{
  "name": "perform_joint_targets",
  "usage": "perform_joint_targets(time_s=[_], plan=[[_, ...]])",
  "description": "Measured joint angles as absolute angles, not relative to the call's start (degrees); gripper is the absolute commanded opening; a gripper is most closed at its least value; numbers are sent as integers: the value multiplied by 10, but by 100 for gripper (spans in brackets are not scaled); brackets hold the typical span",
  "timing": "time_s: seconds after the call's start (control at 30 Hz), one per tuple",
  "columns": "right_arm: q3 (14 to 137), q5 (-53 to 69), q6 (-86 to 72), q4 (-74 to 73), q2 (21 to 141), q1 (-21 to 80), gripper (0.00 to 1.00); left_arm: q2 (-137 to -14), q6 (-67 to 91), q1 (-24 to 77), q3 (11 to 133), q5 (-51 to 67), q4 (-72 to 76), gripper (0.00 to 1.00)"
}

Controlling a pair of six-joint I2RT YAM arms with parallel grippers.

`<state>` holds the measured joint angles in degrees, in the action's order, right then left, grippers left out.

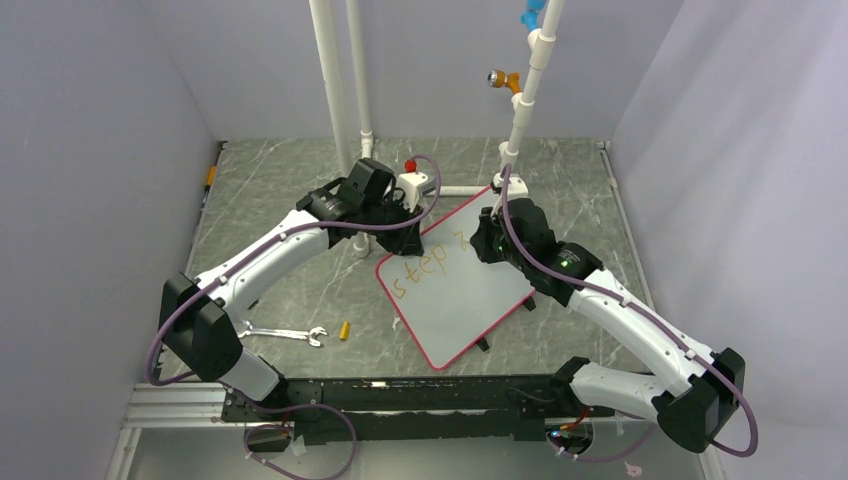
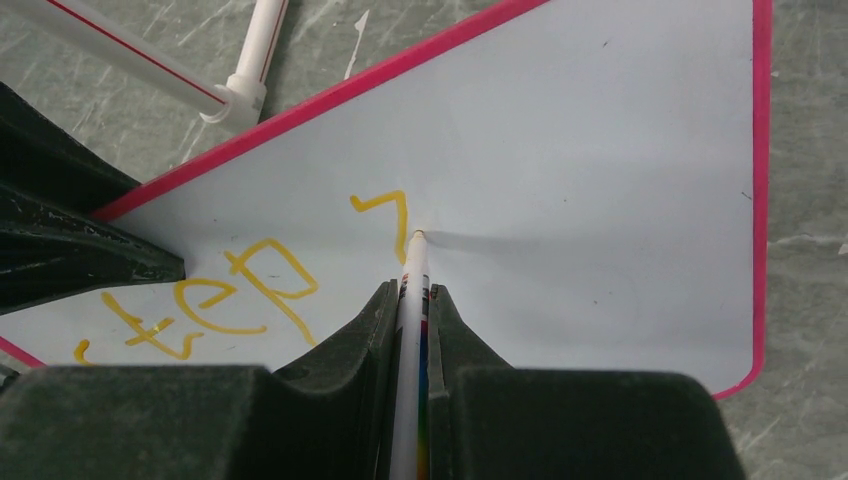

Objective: Write a sentence on the whiteboard

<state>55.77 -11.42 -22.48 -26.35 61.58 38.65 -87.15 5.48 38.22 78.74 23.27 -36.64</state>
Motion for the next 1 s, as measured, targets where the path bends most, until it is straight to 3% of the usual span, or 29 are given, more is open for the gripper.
perform_joint_targets(time_s=[0.53,1.0], plan=[[600,-103,-230,-290,592,387,0,-870,54,383,787,237,-362,0],[611,-86,-229,-250,648,387,0,-870,54,383,787,237,-363,0]])
